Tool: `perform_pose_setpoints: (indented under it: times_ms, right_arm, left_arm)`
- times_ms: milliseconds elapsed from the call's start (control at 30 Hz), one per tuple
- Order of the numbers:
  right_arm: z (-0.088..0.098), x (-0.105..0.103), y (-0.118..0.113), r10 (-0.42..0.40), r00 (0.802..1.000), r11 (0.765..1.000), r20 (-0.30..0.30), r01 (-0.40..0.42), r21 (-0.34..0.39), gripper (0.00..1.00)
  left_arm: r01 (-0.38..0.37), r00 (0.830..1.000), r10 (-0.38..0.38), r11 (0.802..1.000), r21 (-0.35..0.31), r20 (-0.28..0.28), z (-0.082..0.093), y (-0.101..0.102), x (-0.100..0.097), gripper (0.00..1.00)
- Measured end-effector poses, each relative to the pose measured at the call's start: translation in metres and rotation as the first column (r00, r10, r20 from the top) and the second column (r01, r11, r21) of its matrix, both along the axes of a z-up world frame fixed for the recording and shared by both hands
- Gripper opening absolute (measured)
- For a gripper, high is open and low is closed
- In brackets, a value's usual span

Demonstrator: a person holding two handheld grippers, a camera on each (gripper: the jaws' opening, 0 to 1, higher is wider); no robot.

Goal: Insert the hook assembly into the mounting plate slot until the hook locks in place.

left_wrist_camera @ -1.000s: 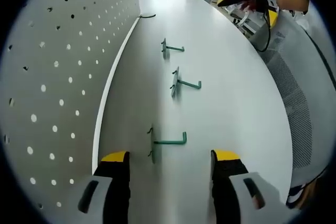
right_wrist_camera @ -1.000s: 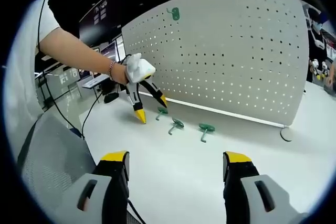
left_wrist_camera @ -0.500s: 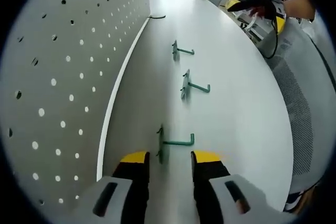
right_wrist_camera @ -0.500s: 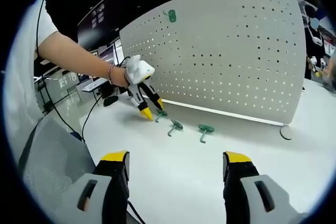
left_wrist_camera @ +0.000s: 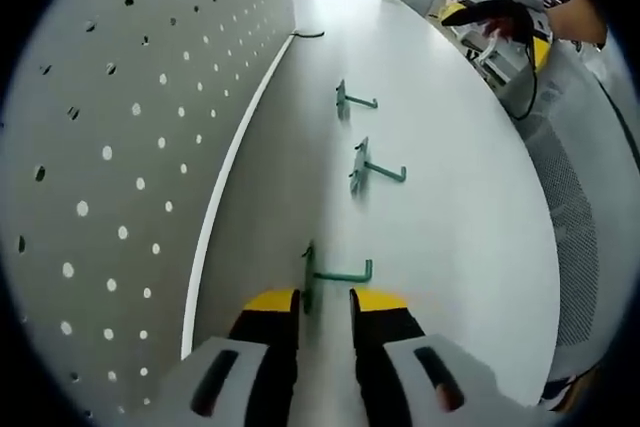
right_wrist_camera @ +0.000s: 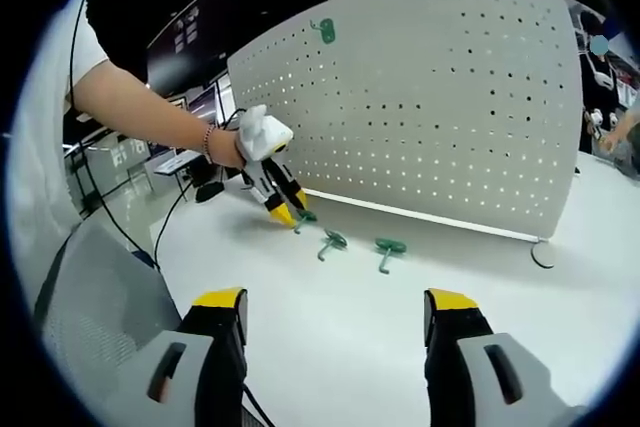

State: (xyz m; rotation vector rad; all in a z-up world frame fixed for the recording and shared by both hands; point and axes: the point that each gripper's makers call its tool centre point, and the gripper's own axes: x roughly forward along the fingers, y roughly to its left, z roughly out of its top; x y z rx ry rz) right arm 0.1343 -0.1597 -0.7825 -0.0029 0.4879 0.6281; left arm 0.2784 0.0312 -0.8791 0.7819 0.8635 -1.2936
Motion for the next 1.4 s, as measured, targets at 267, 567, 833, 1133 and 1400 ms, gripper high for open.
perform_pose_setpoints:
  times_ms: [267, 567, 833, 1133, 1400]
  right_arm:
    - [0.002, 0.001, -0.002, -0.009, 1.000, 1.000, 0.006, 0.009, 0.001, 0.68]
    - [0.000, 0.000, -0.001, -0.002, 1.000, 1.000, 0.003, 0.002, -0.017, 0.68]
    - [-0.001, -0.001, 0.000, 0.009, 1.000, 1.000, 0.000, -0.009, -0.029, 0.68]
    - [-0.001, -0.001, 0.000, 0.007, 1.000, 1.000, -0.003, -0.007, -0.027, 0.69]
    - [0.002, 0.001, -0.002, -0.008, 1.000, 1.000, 0.007, 0.008, -0.009, 0.69]
  left_arm:
    - [-0.064, 0.998, 0.064, 0.998, -0.001, 0.001, -0.001, 0.001, 0.008, 0.07]
    - [-0.067, 0.998, 0.067, 0.998, -0.002, 0.006, -0.001, 0.001, 0.009, 0.03]
    - [-0.063, 0.998, 0.063, 0.998, -0.004, -0.002, -0.001, 0.001, 0.008, 0.03]
    - [-0.057, 0.998, 0.057, 0.998, -0.015, 0.005, -0.001, 0.000, 0.004, 0.03]
    - [-0.109, 0.993, 0.113, 0.985, -0.137, 0.025, 0.012, -0.005, 0.004, 0.02]
